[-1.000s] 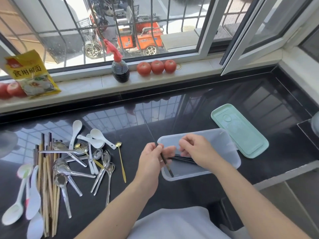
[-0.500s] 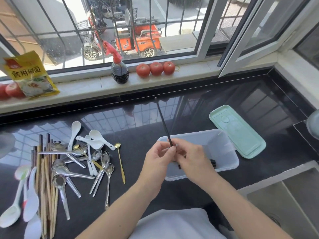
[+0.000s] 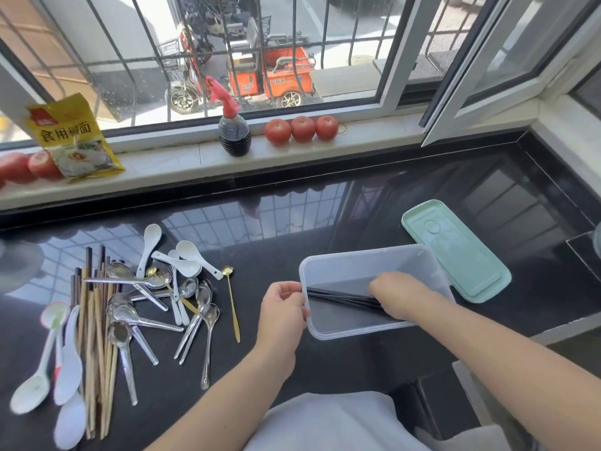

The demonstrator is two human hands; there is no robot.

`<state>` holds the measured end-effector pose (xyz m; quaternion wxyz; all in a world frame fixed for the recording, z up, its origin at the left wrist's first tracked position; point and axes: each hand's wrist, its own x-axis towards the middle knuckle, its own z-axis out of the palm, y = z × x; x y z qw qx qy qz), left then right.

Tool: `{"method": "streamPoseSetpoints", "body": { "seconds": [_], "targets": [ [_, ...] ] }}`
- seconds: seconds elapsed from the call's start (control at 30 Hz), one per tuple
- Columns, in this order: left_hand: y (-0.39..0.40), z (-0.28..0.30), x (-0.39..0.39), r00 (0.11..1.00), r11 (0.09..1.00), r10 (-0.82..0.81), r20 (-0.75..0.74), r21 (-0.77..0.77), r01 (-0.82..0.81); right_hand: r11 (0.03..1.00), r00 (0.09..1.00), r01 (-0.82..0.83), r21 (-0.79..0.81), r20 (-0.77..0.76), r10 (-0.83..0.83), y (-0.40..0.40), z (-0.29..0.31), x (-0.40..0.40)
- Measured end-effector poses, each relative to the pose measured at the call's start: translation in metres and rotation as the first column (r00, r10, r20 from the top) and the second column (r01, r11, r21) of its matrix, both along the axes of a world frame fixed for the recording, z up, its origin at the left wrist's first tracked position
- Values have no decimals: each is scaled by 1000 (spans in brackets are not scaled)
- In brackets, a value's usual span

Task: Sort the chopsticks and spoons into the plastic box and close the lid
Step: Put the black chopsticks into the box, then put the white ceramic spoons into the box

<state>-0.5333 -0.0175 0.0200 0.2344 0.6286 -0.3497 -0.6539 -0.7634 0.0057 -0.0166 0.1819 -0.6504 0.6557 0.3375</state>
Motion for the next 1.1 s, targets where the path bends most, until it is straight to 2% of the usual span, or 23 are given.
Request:
{"method": "streamPoseSetpoints", "body": {
  "seconds": [0.13, 0.23, 0.3, 0.37, 0.43, 0.5, 0.53, 0.6, 0.67, 0.77, 0.9, 1.1],
  "targets": [
    [2, 0, 1, 999, 1000, -12, 29, -4, 12, 999, 998, 41, -23, 54, -40, -3, -15, 2],
    [2, 0, 3, 999, 1000, -7, 43, 0, 7, 984, 977, 171, -57, 142, -161, 0, -13, -5],
    [3, -1, 3, 999, 1000, 7, 44, 0, -7, 943, 927, 313, -113, 254, -277, 7, -5, -11],
    [5, -3, 3, 998, 999, 38, 49, 10, -39, 844, 807, 510, -167, 433, -402, 20, 7, -12],
    [8, -3, 4, 996, 996, 79, 45, 32, -81, 683, 602, 710, -171, 651, -463, 35, 17, -5],
    [11, -4, 7, 992, 991, 121, 35, 55, -123, 528, 401, 838, -138, 813, -423, 47, 28, 14],
    [13, -6, 9, 989, 987, 141, 38, 68, -144, 492, 337, 863, -116, 858, -388, 50, 34, 25],
    [17, -7, 17, 981, 976, 191, 47, 94, -194, 514, 275, 854, -77, 906, -321, 50, 43, 50],
    [23, -5, 28, 970, 964, 235, 64, 109, -241, 583, 227, 812, -37, 939, -257, 44, 51, 75],
    [36, 2, 55, 961, 956, 262, 92, 111, -271, 711, 156, 700, 69, 957, -246, 31, 54, 113],
    [58, 2, 102, 945, 945, 282, 165, 121, -304, 831, 181, 540, 133, 946, -269, 11, 48, 160],
    [83, -6, 186, 909, 902, 381, 170, 148, -406, 831, 179, 500, 244, 909, -375, 8, 40, 219]
  ]
}}
